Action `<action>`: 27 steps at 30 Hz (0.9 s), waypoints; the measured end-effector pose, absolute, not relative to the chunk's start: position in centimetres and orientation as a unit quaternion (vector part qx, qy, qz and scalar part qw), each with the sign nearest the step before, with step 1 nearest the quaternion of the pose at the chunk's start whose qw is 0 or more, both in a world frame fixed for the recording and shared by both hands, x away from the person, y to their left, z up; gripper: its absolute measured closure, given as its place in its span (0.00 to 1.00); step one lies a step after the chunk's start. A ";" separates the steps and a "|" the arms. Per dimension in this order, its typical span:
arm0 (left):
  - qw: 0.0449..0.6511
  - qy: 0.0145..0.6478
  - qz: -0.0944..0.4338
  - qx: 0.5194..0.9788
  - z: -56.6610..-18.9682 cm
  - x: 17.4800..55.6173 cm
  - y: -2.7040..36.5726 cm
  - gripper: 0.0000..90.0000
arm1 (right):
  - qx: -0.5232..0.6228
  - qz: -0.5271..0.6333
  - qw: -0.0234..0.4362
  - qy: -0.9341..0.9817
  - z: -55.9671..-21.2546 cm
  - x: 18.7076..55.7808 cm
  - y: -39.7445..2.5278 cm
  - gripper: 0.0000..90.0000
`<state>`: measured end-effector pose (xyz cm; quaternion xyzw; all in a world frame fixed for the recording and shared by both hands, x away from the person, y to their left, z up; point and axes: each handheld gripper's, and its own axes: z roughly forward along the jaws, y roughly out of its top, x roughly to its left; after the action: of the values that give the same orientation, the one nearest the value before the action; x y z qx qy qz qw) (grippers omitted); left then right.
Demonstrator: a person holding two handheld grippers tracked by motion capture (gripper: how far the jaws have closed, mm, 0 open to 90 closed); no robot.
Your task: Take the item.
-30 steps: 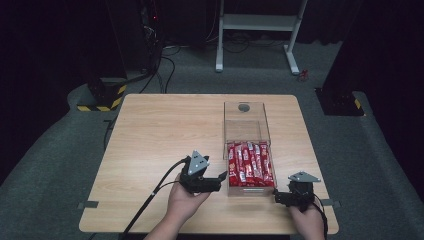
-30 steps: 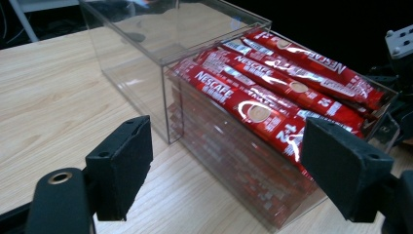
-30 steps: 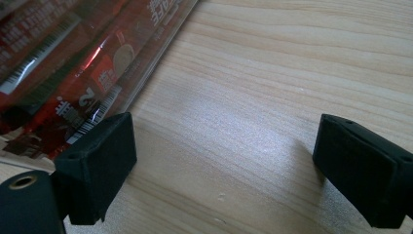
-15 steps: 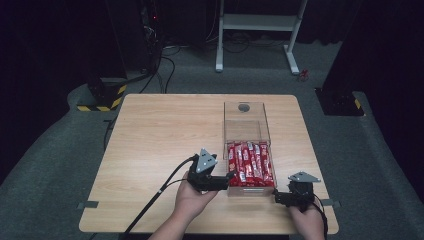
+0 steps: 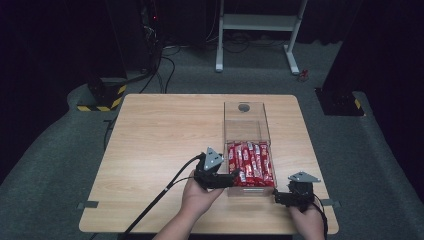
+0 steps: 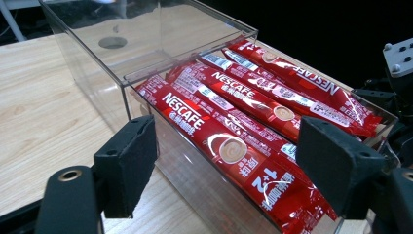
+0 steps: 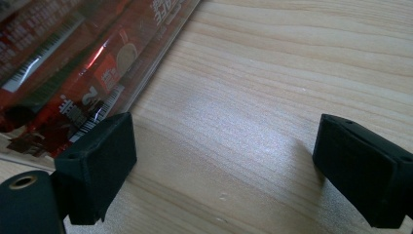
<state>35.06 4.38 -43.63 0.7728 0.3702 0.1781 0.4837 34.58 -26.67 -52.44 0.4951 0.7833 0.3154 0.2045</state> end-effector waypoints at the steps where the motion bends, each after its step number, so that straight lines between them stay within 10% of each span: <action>1: 0.484 0.370 0.178 0.773 -43.6 35.1 4.4 0.27 | 0.495 0.315 0.205 0.783 -52.4 34.6 -26.7 0.09; 27: 0.470 0.380 0.177 0.777 -45.0 34.7 3.6 0.44 | 0.494 0.316 0.204 0.784 -52.4 34.6 -26.7 0.09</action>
<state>34.71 3.59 -44.95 0.7766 0.3804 0.1770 0.4699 34.58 -26.65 -52.44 0.4939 0.7840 0.3159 0.2039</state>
